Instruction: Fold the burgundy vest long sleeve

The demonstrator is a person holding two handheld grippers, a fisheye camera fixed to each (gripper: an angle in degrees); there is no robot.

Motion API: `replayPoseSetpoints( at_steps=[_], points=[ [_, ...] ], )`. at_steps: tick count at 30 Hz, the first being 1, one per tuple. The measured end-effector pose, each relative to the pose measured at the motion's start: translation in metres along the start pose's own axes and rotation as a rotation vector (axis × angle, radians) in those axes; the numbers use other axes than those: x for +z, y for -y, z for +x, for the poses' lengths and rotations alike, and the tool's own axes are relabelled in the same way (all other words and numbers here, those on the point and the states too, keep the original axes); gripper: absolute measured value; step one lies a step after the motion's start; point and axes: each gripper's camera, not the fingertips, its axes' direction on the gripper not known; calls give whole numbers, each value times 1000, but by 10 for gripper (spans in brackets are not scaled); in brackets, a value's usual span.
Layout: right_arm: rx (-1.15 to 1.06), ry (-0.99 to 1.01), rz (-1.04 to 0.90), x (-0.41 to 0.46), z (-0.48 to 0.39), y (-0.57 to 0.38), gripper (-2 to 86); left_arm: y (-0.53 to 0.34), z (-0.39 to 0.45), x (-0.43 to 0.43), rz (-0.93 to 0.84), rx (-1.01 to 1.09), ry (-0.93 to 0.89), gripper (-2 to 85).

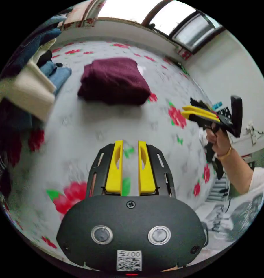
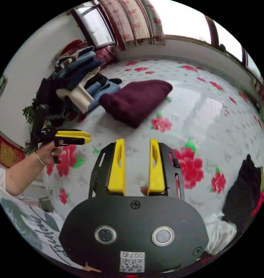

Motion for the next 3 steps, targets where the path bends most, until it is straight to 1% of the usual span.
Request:
replayPoseSetpoints(
  at_steps=[1, 2, 3],
  points=[
    [5, -12, -20, -5, 3, -17, 102, -33, 19, 3, -55, -6, 2, 80],
    [21, -58, -42, -20, 10, -52, 102, -68, 38, 3, -103, -21, 5, 76],
    [48, -131, -57, -40, 21, -87, 101, -85, 47, 3, -127, -27, 2, 75]
  ],
)
